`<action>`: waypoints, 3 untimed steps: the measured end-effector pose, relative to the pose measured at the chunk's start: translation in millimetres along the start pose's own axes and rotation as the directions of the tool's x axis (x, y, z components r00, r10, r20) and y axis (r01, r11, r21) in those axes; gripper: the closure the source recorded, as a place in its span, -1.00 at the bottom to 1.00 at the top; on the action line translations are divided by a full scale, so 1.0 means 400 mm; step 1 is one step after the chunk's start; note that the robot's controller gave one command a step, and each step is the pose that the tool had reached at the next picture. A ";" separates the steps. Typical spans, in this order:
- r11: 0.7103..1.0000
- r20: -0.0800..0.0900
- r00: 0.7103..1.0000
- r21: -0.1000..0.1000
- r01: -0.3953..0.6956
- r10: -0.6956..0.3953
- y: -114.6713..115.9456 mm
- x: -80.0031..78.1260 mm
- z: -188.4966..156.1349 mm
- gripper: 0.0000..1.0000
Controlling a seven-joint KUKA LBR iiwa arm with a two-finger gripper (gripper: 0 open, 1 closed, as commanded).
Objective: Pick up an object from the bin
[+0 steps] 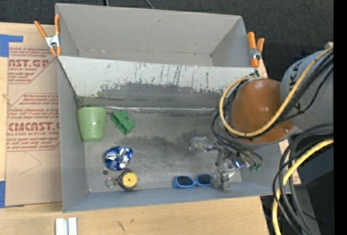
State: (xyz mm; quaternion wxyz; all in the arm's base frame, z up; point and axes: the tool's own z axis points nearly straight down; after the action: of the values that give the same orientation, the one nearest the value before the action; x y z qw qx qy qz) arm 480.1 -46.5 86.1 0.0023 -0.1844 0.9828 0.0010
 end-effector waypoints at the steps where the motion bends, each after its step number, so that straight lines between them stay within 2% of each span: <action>1: 1.000 -0.004 1.000 0.004 -0.010 0.010 -0.159 0.035 0.006 -1.00; 2: 0.991 -0.006 0.991 -0.012 0.131 -0.131 -0.267 0.034 0.043 -1.00; 3: 0.991 -0.003 0.991 -0.001 0.134 -0.134 -0.277 0.035 0.041 1.00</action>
Offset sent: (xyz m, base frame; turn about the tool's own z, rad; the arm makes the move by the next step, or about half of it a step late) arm 0.0096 -0.0613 -0.0020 0.0047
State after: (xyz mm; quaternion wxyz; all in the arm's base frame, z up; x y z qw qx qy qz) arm 507.4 -154.6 69.4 0.0007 -0.2501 0.9682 0.0011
